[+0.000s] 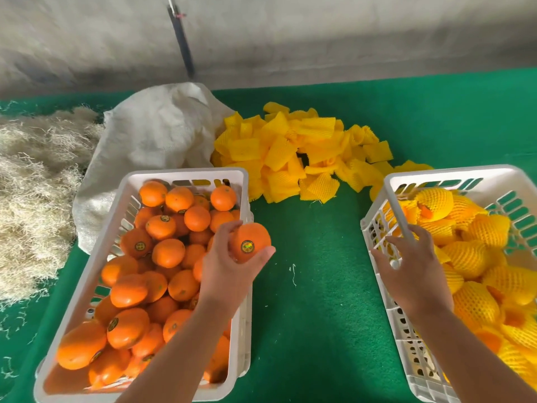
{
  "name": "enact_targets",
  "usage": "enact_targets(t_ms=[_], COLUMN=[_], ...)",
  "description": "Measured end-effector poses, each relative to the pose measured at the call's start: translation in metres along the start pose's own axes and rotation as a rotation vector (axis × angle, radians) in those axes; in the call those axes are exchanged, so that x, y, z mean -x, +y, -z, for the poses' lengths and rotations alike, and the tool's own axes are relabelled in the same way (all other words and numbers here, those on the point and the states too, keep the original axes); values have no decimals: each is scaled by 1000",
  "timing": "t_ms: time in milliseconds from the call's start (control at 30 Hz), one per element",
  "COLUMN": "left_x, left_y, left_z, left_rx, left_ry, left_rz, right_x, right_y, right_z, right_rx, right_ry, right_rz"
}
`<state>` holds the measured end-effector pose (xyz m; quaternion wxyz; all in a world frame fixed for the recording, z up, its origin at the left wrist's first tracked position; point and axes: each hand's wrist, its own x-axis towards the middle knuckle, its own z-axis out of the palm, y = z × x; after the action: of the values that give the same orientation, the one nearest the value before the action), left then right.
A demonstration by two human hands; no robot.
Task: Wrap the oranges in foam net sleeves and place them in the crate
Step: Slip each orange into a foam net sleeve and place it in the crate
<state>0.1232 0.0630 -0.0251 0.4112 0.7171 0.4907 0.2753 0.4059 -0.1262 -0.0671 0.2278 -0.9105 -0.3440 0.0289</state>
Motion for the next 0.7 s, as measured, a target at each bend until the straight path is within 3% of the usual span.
enact_targets(t_ms=[167,367,567,700], left_x=[-12,-17,-21,-25], left_y=[-2,-15,-14,-10], left_z=[-34,-43,-44,-43], left_rx=[-325,-455,-483,-433], left_ry=[-235,-240,-283,-348], left_rz=[-176,-213,-241,-249], right_x=[2,-11,-104,-181], right_y=[1,-22,-95,-127], right_z=[0,-24,-96,-130], right_rx=[21,-3,-41,-6], right_ry=[-25,102,-220,-305], right_rz=[-27,164,185,154])
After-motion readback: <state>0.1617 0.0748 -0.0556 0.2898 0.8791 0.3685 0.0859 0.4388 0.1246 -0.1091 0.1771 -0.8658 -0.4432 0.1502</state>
